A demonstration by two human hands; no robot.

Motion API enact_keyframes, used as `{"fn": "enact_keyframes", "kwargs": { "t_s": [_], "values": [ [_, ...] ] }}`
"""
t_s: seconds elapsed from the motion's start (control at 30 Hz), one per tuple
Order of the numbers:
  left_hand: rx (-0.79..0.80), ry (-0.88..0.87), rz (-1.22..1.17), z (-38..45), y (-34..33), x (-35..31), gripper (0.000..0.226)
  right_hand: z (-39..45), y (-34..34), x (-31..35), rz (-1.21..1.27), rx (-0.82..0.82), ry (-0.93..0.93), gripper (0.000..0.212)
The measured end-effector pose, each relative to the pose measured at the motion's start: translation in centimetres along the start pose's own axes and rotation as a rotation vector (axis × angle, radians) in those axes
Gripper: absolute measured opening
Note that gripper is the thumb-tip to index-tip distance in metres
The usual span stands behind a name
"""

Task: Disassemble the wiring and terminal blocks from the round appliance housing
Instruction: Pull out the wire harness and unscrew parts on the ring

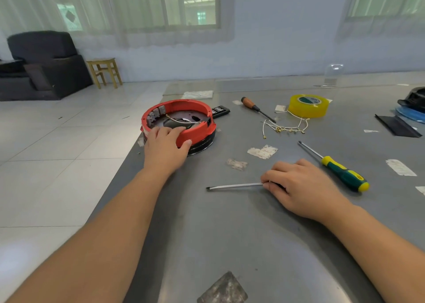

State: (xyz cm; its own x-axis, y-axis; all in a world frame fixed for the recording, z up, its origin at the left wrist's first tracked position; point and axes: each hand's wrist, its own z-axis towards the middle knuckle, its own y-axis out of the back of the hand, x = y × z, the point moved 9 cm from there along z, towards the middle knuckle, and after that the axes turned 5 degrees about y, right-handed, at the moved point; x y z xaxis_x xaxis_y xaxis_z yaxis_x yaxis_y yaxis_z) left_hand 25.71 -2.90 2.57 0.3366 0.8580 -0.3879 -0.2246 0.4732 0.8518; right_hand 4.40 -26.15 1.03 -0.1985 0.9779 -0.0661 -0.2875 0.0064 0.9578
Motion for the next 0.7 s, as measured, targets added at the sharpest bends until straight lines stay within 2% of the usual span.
{"fn": "enact_keyframes", "kwargs": {
  "t_s": [0.23,0.53,0.7],
  "values": [
    [-0.090,0.008,-0.131,-0.4,0.2,-0.3,0.040,0.3,-0.3,-0.5,-0.013,-0.007,-0.008,0.025],
    [-0.183,-0.231,-0.200,-5.0,1.8,-0.9,0.031,0.3,-1.0,-2.5,-0.085,0.023,-0.134,0.028],
    [-0.212,-0.355,-0.192,-8.0,2.7,-1.8,0.027,-0.5,-0.3,-4.1,-0.152,0.005,-0.287,0.028]
  ]
}}
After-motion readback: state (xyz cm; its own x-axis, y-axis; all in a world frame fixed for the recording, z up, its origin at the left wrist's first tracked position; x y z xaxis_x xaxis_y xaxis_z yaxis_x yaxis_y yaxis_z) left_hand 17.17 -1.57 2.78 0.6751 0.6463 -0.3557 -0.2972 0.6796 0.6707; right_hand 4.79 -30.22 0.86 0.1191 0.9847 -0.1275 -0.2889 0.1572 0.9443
